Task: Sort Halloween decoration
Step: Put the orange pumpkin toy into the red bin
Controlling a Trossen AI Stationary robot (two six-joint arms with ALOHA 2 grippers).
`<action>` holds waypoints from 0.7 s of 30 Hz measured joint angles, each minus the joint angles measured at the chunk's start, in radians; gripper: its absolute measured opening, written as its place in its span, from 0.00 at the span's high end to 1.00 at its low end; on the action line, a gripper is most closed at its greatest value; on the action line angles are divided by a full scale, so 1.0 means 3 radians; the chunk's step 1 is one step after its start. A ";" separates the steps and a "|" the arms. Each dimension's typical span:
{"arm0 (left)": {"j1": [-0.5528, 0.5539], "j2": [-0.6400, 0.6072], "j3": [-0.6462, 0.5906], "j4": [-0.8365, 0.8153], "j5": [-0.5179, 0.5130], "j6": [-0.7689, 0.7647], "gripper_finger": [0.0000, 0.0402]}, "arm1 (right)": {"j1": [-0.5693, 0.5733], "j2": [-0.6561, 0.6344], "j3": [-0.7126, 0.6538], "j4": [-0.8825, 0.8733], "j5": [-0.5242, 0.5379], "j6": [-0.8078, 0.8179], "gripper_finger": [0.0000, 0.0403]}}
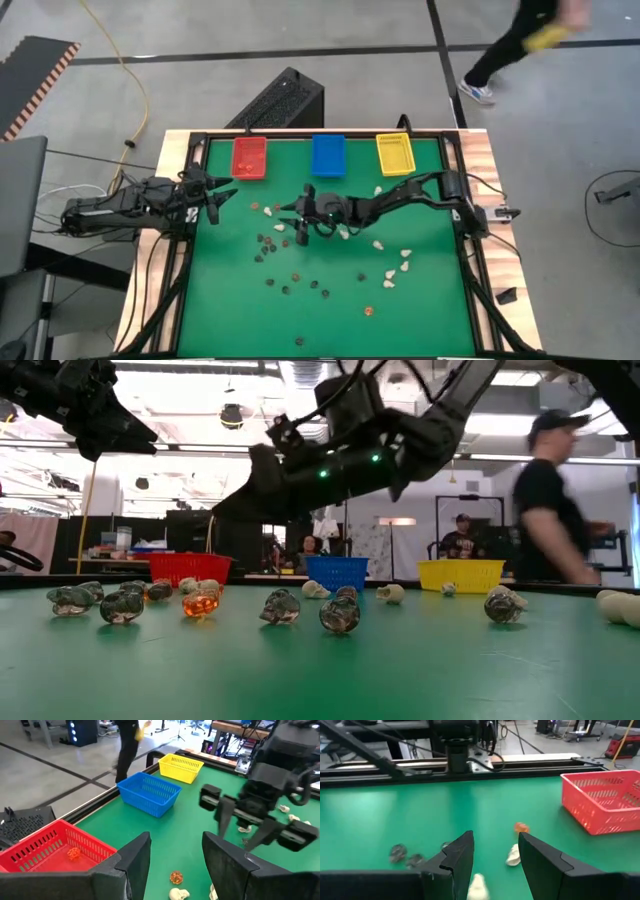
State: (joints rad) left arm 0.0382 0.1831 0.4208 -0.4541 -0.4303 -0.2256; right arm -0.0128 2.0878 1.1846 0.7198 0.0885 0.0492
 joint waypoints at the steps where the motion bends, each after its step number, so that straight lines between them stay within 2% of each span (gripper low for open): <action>1: 0.0000 0.0001 0.0001 0.0000 -0.0001 0.0000 0.58 | -0.0021 0.0037 0.0027 0.0007 -0.0049 0.0025 0.54; 9: 0.0000 0.0000 0.0001 -0.0001 0.0001 0.0003 0.58 | -0.0124 0.0094 0.0079 0.0010 -0.0362 0.0072 0.54; 21: -0.0001 -0.0001 0.0001 0.0000 0.0000 0.0003 0.58 | -0.0134 0.0094 0.0079 -0.0007 -0.0401 0.0016 0.43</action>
State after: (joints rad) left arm 0.0380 0.1829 0.4210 -0.4541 -0.4304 -0.2249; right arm -0.0530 2.1159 1.2083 0.7175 -0.0318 0.0541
